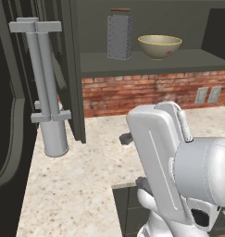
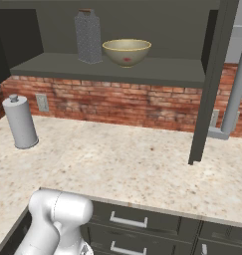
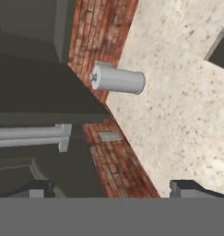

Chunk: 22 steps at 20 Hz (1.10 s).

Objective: Pick the mug and place it in the sink. Pick the bowl and place it in the open cabinet and then close the cabinet.

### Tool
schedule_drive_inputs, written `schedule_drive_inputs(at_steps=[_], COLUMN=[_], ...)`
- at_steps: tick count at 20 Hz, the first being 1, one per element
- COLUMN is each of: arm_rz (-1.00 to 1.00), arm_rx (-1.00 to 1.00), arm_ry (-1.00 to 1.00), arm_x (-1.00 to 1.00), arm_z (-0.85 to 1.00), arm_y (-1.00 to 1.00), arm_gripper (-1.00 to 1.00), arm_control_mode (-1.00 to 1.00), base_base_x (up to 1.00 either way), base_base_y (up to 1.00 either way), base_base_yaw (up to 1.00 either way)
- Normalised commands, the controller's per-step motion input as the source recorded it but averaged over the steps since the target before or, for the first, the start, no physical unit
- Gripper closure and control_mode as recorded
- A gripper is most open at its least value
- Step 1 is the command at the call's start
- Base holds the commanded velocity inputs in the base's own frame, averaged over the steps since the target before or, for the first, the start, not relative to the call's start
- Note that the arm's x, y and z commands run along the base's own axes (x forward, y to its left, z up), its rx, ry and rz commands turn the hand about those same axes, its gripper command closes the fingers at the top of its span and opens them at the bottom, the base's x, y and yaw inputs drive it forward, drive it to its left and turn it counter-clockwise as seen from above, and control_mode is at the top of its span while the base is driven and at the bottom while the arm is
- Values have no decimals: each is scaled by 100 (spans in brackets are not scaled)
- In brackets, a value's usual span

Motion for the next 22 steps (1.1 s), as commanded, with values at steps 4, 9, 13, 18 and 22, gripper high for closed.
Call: schedule_drive_inputs(at_steps=[4,9,13,18,22], arm_rz=[0,0,-1,-1,0], arm_rx=[-2,-1,0,0,0], arm_ry=[-2,-2,-3,-3,-4], arm_x=[10,19,9,5,8], arm_z=[0,0,0,-2,0], arm_y=[23,5,0,2,4], arm_gripper=[-100,-100,-100,-100,-100], arm_control_mode=[-100,-100,-100,-100,-100], base_base_x=[0,0,0,0,0], base_base_y=[0,0,0,0,0], base_base_yaw=[0,0,0,0,0])
